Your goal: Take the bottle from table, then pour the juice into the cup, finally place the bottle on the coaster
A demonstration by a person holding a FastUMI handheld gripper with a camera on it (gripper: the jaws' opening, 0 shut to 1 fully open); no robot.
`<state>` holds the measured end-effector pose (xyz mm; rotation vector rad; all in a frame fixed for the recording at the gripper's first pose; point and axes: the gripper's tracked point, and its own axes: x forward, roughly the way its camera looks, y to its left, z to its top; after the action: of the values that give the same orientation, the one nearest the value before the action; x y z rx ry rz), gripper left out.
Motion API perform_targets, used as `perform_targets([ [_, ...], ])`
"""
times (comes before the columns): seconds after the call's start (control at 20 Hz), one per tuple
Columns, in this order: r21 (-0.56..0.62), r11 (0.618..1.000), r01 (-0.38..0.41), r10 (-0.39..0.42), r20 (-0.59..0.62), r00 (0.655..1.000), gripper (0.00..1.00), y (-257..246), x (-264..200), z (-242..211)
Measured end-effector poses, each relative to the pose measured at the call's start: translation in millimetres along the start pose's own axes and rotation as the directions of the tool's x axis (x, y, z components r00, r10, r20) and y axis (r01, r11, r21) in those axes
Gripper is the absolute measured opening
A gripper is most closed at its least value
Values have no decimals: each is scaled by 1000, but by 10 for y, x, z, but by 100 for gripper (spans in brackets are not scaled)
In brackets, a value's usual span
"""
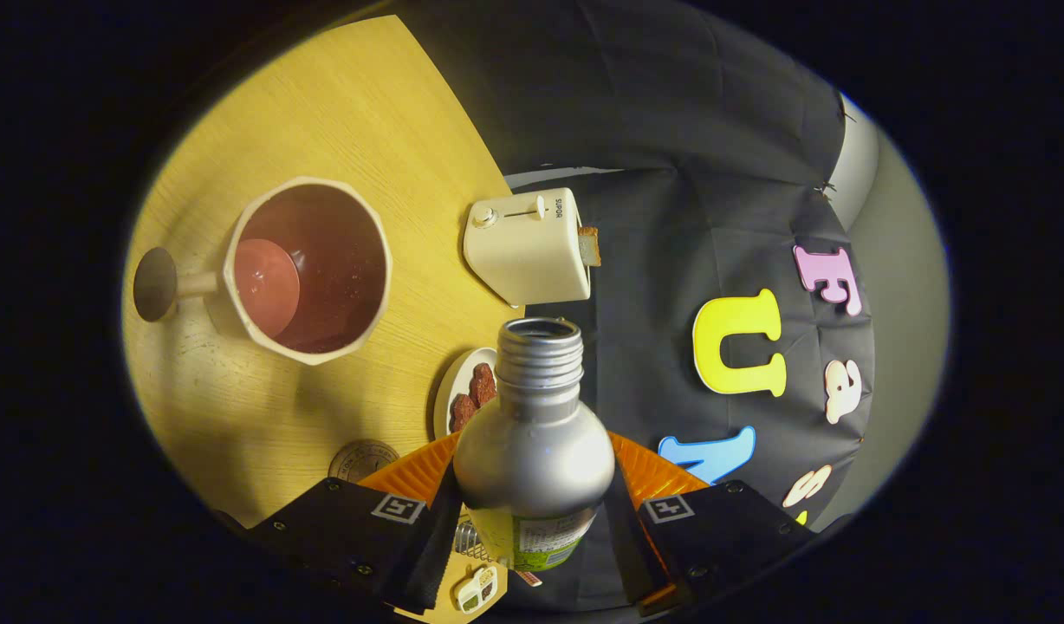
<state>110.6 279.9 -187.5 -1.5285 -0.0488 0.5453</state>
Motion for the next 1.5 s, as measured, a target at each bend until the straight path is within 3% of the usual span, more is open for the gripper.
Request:
perform_targets([
  [1.5,-317,947,55,-25,98,995,77,-267,-62,117],
])
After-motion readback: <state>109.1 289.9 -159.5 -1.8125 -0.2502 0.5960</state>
